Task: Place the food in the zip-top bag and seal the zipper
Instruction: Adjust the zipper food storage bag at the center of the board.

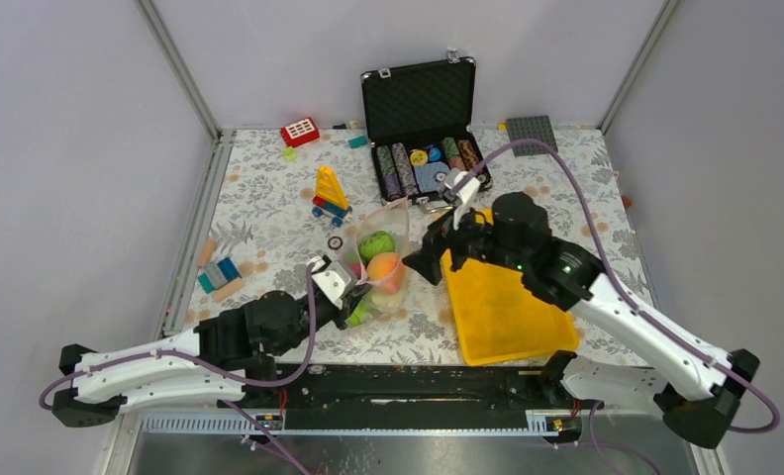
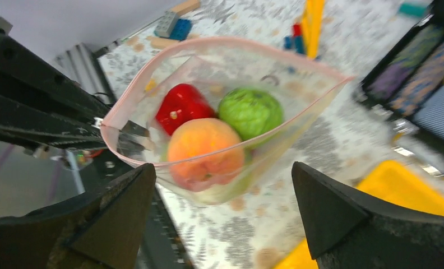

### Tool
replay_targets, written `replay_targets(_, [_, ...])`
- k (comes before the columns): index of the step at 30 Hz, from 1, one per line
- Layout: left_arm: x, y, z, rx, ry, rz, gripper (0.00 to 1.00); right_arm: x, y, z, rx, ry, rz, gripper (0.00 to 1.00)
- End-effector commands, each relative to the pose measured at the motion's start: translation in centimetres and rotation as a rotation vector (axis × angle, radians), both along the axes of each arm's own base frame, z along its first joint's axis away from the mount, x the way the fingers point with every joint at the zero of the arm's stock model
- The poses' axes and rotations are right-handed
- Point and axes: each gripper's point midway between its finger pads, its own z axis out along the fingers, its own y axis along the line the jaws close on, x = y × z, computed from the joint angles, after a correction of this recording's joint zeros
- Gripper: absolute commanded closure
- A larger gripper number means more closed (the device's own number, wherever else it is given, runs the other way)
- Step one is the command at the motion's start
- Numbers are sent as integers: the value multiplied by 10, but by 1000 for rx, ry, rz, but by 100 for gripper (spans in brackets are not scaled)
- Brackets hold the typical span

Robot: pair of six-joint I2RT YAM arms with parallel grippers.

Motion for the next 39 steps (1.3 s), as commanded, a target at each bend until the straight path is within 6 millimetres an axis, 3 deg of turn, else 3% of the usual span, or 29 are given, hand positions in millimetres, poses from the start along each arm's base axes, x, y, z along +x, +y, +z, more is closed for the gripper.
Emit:
replay_targets(1, [-7,-9,25,-29,-105,-109,100,27,-37,27,-171,-329,-66,0])
replay_targets(5, [-13,-15,26,14,-111,-219,100,46,-45,24,-292,-289,-134,0])
replay_targets(9, [-9,-21,33,17,-147,-285,100,61,-34,15,-371,-229,-135,0])
replay_targets(16, [13,-23,28,40,-64,-321,100,82,-25,-31,-566,-166,-94,4])
replay_targets(21, [14,-25,23,27,-47,-377,100,118,-46,-50,-622,-95,-300,7])
replay_targets(26, [13,-20,25,29,-51,-375,100,145,-65,-66,-591,28,-465,20])
replay_targets(30, [27,-10,29,16,-75,-281,100,146,-95,-72,-575,119,-616,48])
replay_targets(32, [46,-1,33,-17,-87,-164,100,139,-112,-73,-593,131,-672,56])
replay_targets(35, [68,11,34,-62,-87,-42,100,121,-129,-76,-609,155,-689,62])
replay_targets(39, [79,12,36,-78,-97,-50,100,97,-145,-78,-625,179,-686,67])
